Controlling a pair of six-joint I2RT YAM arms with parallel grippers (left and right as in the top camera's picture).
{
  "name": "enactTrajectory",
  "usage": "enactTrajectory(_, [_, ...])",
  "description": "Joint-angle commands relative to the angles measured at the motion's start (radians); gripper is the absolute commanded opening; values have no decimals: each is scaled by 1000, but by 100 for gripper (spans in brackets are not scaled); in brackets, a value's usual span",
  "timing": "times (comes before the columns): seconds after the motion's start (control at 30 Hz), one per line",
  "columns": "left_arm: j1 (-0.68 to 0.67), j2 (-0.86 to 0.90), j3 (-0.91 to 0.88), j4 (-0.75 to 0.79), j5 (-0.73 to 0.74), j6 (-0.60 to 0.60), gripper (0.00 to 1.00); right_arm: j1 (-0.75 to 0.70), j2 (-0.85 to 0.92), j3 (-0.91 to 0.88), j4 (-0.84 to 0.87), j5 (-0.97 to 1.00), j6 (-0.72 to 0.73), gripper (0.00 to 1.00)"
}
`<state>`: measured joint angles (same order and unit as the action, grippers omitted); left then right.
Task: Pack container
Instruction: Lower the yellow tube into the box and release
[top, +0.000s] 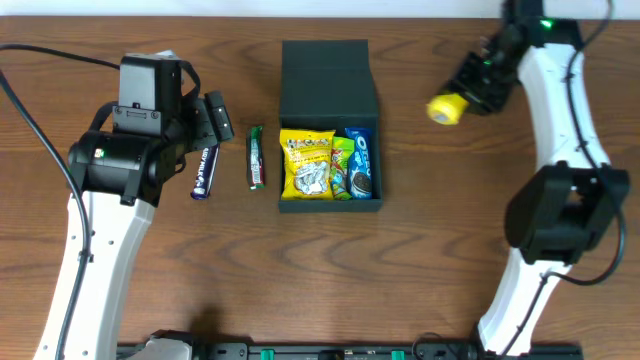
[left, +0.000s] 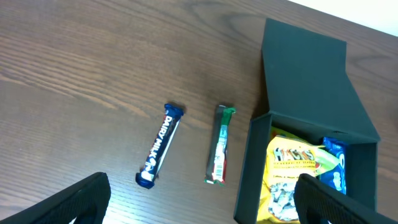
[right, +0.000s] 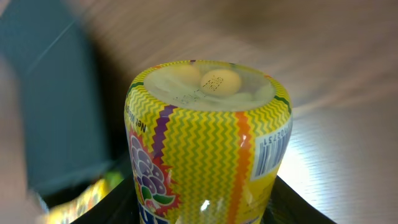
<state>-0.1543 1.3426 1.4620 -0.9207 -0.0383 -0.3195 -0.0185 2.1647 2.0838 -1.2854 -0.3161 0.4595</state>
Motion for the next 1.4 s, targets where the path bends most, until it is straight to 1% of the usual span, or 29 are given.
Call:
enactTrajectory(0.0, [12, -9, -2, -8, -24, 18, 95, 126, -10, 38, -47, -148, -251, 12])
enactTrajectory(0.1, [12, -9, -2, -13, -21, 18, 95, 233, -9, 24, -80, -133, -309, 11])
enactTrajectory(0.27, [12, -9, -2, -21, -21, 18, 95, 385, -9, 12, -79, -33, -307, 13])
enactTrajectory(0.33, [12, -9, -2, -24, -21, 21, 95, 439, -4, 0, -79, 51, -279, 14])
enactTrajectory(0.47, [12, -9, -2, -25, -21, 21, 95, 487, -2, -42, -62, 111, -223, 12])
enactTrajectory(0.53, [12, -9, -2, -25, -20, 21, 95, 499, -2, -78, -39, 110, -196, 10])
enactTrajectory(0.77, [12, -9, -2, -25, -20, 21, 95, 510, -2, -228, 68, 103, -115, 10])
enactTrajectory(0.8, [12, -9, -2, -25, -20, 21, 95, 510, -2, -241, 83, 94, -115, 13])
enactTrajectory(0.87, [12, -9, -2, -25, -20, 21, 95, 510, -2, -260, 107, 72, -116, 24])
enactTrajectory(0.9, [12, -9, -2, -25, -20, 21, 95, 511, -2, -264, 114, 67, -116, 31])
enactTrajectory(0.93, [12, -9, -2, -26, -21, 21, 95, 511, -2, -265, 116, 65, -116, 45])
enactTrajectory(1.0, [12, -7, -3, -26, -21, 33, 95, 511, -2, -265, 124, 64, -115, 54])
enactTrajectory(1.1, [12, 5, -14, -25, -21, 52, 95, 507, -5, -252, 122, 4, -116, 73])
enactTrajectory(1.17, [12, 13, -27, -25, -22, 55, 95, 497, -9, -230, 110, -50, -116, 80])
enactTrajectory(1.23, [13, 28, -39, -24, -26, 63, 95, 486, -16, -192, 84, -106, -116, 84])
enactTrajectory(1.3, [18, 48, -52, -25, -30, 81, 95, 472, -23, -121, 16, -129, -117, 90])
enactTrajectory(1.37, [28, 62, -68, -24, -50, 81, 95, 459, -32, -49, -54, -129, -135, 92])
